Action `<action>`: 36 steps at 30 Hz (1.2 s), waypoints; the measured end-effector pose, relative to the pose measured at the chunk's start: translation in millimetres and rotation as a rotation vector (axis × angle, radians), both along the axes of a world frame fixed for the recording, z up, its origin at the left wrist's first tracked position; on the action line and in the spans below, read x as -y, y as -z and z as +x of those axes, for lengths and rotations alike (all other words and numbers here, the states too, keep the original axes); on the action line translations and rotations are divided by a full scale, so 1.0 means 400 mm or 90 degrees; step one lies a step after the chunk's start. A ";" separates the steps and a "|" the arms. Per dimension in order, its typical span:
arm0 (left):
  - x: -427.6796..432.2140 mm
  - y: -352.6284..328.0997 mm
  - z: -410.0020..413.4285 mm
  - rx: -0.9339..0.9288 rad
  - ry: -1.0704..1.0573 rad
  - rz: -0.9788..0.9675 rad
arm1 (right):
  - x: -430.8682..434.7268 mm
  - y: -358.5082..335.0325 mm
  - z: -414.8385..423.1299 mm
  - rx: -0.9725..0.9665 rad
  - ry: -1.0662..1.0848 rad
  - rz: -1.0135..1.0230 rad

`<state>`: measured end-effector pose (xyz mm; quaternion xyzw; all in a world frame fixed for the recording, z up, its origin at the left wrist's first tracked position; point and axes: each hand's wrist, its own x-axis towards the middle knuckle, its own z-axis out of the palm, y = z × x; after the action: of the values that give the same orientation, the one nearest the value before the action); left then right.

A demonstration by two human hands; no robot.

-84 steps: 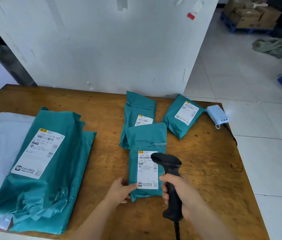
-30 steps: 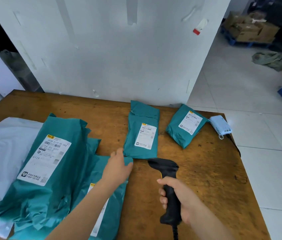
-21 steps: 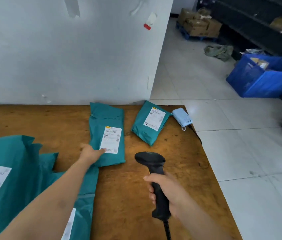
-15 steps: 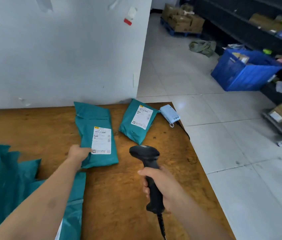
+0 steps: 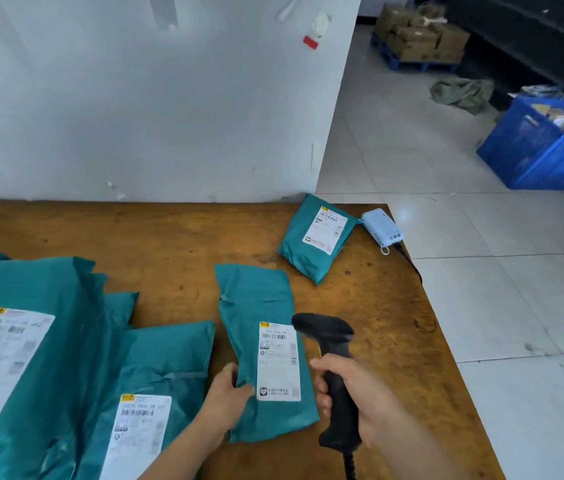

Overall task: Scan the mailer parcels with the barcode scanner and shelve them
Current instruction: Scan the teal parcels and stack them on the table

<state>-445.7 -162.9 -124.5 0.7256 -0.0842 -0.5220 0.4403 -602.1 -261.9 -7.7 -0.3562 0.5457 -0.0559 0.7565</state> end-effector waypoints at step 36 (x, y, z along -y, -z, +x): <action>0.703 -0.007 0.172 0.068 -0.018 -0.005 | 0.210 -0.026 -0.060 -0.008 0.156 -0.040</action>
<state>-377.1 -444.1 -121.7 0.7516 -0.0994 -0.4763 0.4454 -626.0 -345.7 2.9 -0.3107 0.5876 -0.1625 0.7293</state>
